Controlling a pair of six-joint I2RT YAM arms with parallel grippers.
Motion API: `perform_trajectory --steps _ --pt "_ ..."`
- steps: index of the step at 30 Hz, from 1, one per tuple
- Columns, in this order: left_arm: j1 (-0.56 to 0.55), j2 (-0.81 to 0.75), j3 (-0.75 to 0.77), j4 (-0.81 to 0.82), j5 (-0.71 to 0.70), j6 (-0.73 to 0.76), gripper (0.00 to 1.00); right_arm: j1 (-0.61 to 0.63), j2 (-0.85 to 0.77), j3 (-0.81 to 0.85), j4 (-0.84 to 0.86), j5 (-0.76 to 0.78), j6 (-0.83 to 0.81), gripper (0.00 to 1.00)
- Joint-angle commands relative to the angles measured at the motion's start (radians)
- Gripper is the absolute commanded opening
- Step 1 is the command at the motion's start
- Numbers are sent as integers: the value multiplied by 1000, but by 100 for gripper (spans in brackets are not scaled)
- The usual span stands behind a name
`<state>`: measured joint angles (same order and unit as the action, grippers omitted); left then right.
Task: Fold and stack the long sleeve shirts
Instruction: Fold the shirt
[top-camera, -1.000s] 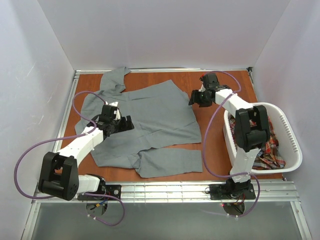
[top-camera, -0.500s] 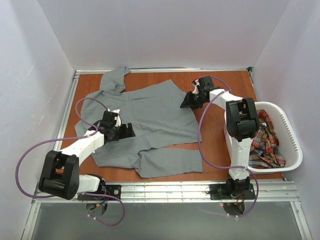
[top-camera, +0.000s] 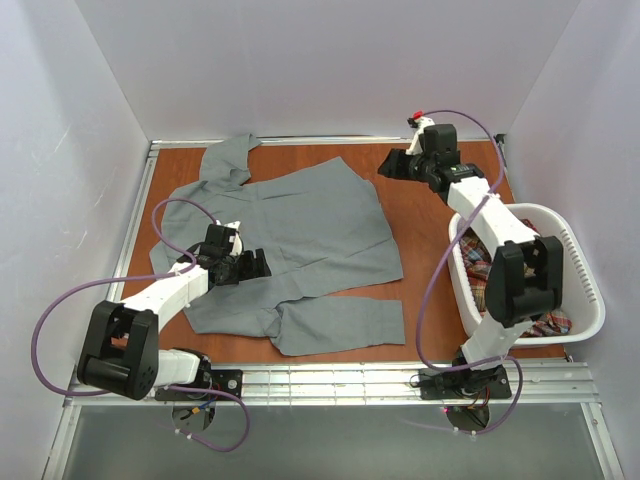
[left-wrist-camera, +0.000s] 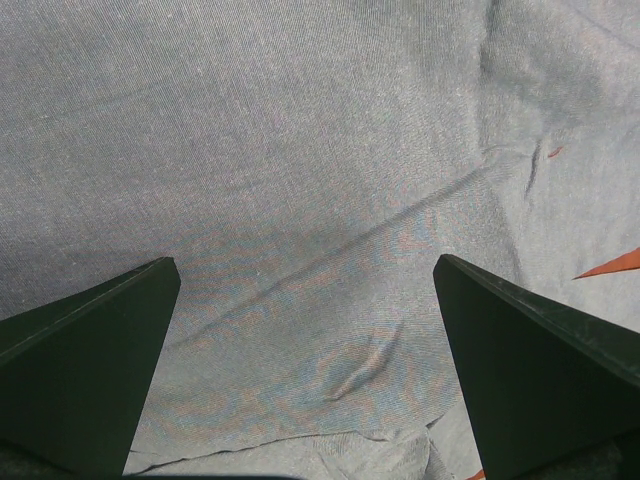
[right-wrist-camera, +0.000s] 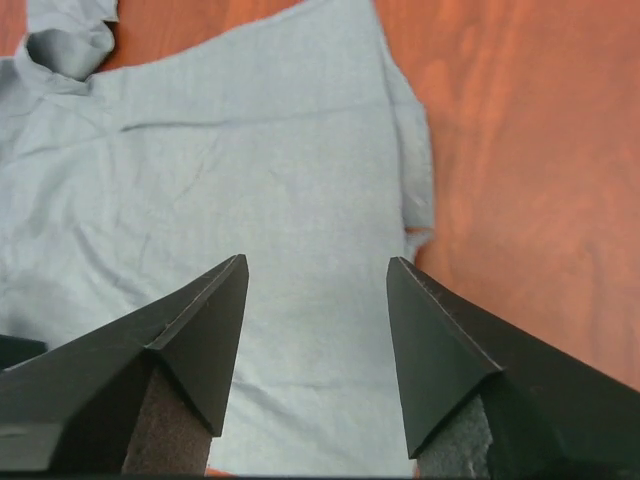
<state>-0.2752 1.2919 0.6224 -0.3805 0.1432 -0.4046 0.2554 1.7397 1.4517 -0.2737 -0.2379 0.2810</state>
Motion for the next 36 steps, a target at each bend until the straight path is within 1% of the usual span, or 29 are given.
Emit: perform_trajectory --steps 1,3,6,9,11,17,25,28,30,32,36 --pt "-1 -37 -3 11 7 9 98 5 -41 -120 -28 103 -36 54" --pt "1 -43 0 11 -1 7 98 18 -63 -158 -33 112 -39 54" --pt "-1 -45 5 9 -11 -13 98 56 -57 -206 -53 123 -39 50" --pt "-1 -29 17 -9 -31 -37 98 111 -40 -246 -59 167 -34 45" --pt "1 -13 26 -21 -51 -59 98 148 -23 -270 -58 198 -26 40" --pt "2 18 45 -81 -77 -59 98 179 37 -345 -104 233 20 40" --pt "4 -23 89 -116 -89 -48 98 171 -19 -488 -182 334 29 43" --pt "5 -37 94 -133 -129 -91 98 125 -19 -507 -203 353 27 44" --pt "8 -37 96 -162 -191 -132 98 98 -45 -511 -211 356 38 44" --pt "17 -49 85 -182 -241 -164 98 94 -81 -505 -228 379 43 45" --pt "66 -75 40 -164 -283 -204 98 102 -146 -470 -265 390 29 45"
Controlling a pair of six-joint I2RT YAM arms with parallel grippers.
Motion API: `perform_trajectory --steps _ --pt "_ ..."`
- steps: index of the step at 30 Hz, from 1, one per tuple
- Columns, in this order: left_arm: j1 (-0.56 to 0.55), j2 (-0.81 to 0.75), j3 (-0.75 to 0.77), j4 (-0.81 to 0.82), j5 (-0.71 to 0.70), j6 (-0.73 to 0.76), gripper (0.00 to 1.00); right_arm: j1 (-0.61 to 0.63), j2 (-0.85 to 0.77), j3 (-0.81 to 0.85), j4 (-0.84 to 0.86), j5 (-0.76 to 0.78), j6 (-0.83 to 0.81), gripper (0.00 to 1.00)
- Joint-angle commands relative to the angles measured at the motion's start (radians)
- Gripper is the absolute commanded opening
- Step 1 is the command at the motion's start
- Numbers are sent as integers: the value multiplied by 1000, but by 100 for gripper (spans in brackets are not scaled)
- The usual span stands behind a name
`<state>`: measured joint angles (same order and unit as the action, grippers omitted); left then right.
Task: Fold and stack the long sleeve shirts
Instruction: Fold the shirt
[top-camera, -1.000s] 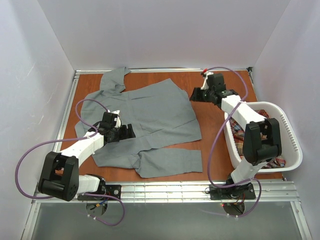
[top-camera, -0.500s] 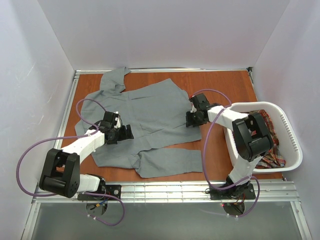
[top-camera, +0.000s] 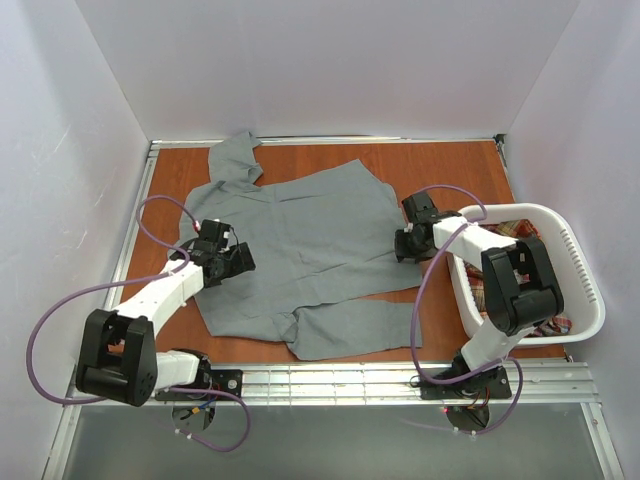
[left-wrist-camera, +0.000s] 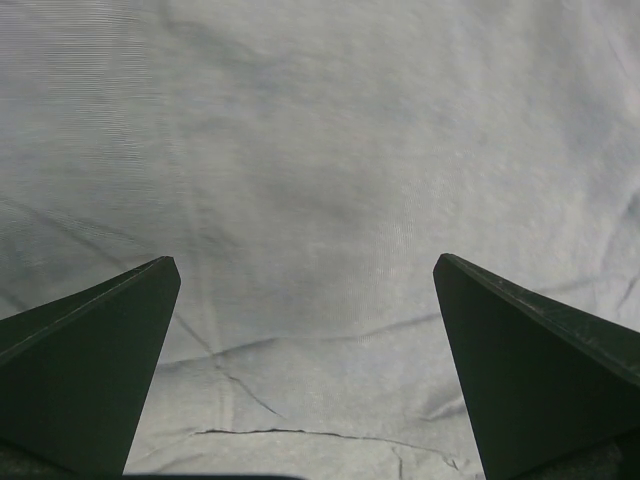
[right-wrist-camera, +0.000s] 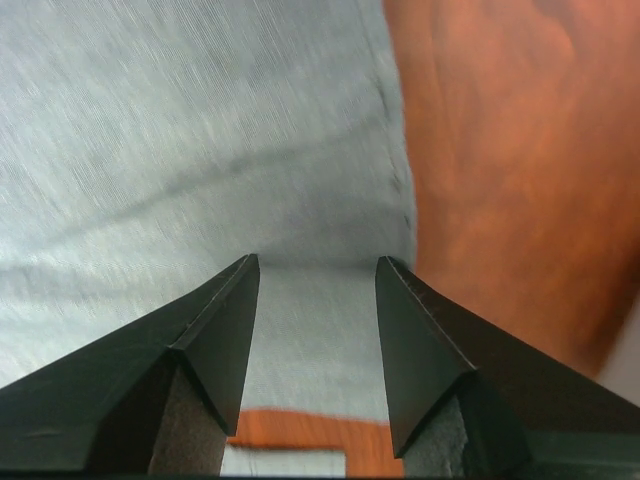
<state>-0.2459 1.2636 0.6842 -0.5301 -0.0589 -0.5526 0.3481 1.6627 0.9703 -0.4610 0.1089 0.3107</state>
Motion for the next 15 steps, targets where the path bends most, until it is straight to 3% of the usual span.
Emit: perform_trajectory --steps 1,8,15 --pt "51 -47 -28 -7 -79 -67 98 15 -90 18 -77 41 -11 45" --pt "161 100 -42 56 -50 -55 98 98 -216 22 -68 -44 -39 46" --pt "192 322 223 97 -16 71 98 141 -271 -50 -59 -74 -18 50"
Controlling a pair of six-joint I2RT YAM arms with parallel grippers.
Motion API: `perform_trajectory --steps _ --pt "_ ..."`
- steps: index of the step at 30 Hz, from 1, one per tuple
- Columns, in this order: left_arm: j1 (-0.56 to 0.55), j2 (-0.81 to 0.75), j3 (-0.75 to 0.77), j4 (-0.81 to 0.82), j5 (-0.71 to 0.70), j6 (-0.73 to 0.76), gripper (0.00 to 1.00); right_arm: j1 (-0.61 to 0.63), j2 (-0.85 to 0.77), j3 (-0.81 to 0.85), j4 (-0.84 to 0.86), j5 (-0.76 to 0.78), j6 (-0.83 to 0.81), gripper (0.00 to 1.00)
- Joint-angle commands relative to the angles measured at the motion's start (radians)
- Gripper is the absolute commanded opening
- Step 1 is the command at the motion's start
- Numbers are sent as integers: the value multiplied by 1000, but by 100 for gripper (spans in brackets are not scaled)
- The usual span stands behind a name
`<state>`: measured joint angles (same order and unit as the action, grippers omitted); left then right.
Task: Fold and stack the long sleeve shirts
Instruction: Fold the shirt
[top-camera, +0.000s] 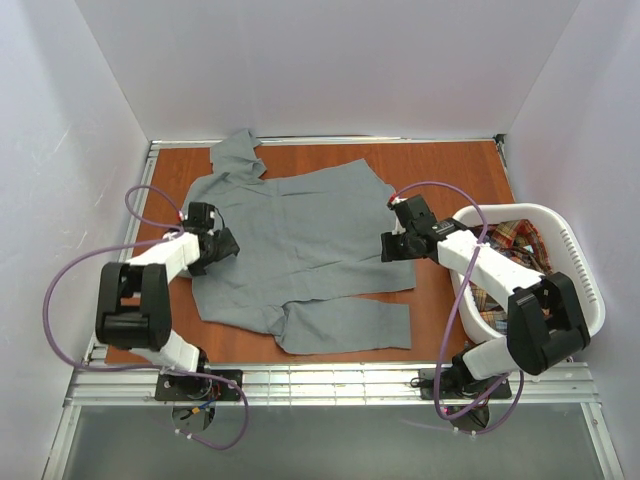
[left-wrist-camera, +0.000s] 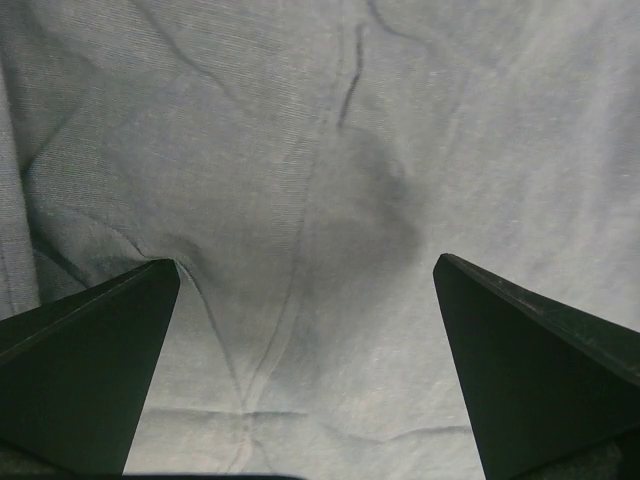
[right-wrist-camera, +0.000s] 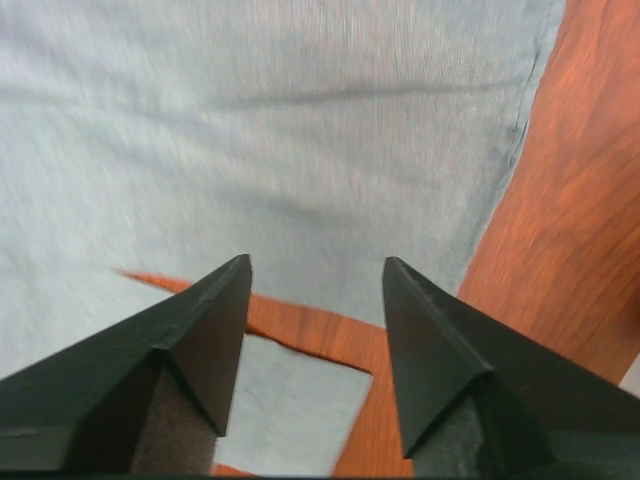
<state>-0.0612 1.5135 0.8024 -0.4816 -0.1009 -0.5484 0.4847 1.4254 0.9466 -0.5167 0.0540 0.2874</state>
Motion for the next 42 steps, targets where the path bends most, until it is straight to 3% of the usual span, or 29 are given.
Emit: perform_trajectory --steps 1,6,14,23,29,33,42 --pt "8 82 131 55 33 77 98 5 -45 -31 -5 -11 6 52" --pt "8 -40 192 17 -3 29 98 5 -74 -45 -2 -35 24 57" --pt "18 -251 -47 -164 -85 -209 98 5 -83 -72 -12 -92 25 56" --pt "31 -338 -120 -324 -137 -381 96 5 -140 -153 -28 -27 32 56" --pt "31 -267 -126 -253 -148 -323 95 3 -117 -170 15 -43 18 56" --pt "31 -164 -105 -143 -112 -265 88 3 -99 -166 33 -16 6 56" --pt "31 45 93 -20 -86 -85 87 2 23 -137 79 38 12 53"
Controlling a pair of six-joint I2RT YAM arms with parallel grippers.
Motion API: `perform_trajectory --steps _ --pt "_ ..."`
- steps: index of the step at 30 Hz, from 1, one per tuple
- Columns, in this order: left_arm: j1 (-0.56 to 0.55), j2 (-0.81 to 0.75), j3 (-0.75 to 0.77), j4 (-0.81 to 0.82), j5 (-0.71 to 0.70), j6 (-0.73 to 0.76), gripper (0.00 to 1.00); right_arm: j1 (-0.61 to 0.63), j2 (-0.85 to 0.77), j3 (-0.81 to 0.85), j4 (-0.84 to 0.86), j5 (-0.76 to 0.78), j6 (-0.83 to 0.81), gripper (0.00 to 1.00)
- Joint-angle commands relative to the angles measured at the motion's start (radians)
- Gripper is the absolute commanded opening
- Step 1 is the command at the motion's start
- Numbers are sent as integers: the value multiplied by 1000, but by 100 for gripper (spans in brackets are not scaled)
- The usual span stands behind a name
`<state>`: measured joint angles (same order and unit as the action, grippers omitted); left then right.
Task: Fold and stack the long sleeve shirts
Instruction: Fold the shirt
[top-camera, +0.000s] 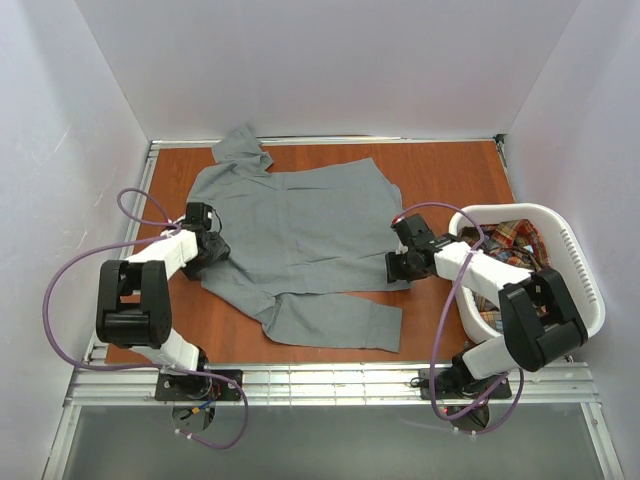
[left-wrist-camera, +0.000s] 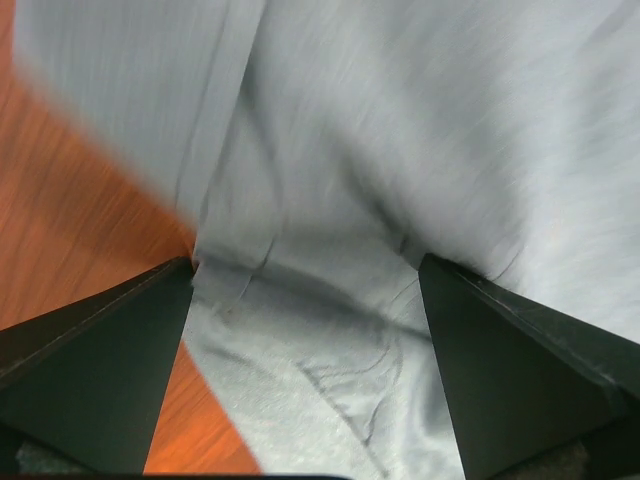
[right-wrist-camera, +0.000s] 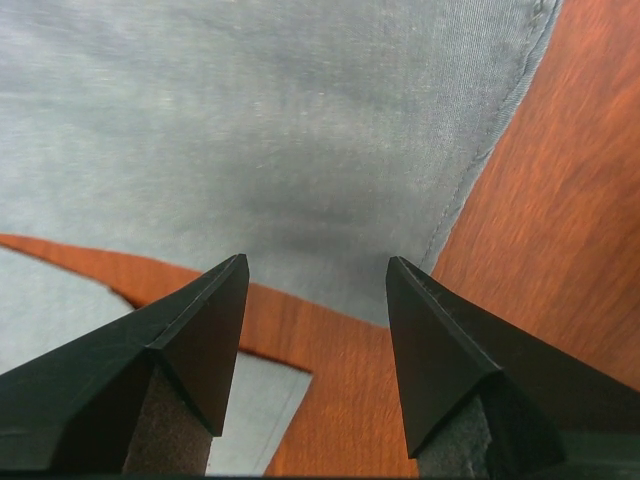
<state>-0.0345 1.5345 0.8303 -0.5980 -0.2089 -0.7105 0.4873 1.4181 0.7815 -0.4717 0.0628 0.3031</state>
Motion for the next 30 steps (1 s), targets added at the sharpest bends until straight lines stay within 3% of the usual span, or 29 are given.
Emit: perform_trajectory --steps 1,6,12,20,28,30 --pt "4 24 79 96 19 89 87 0 38 39 33 31 -4 52" --pt "5 -89 87 -37 -30 -6 93 -1 -4 58 7 43 -1 52" --pt "5 -289 -123 -115 -4 -165 93 -6 -68 33 -22 29 14 53" --pt "5 -329 -189 -155 58 -187 92 -19 -128 4 -30 28 19 54" --pt "5 -352 -226 -157 123 -193 73 -36 -108 -27 1 31 21 53" --pt "5 -373 -235 -155 132 -190 62 -36 -88 -27 13 23 21 52"
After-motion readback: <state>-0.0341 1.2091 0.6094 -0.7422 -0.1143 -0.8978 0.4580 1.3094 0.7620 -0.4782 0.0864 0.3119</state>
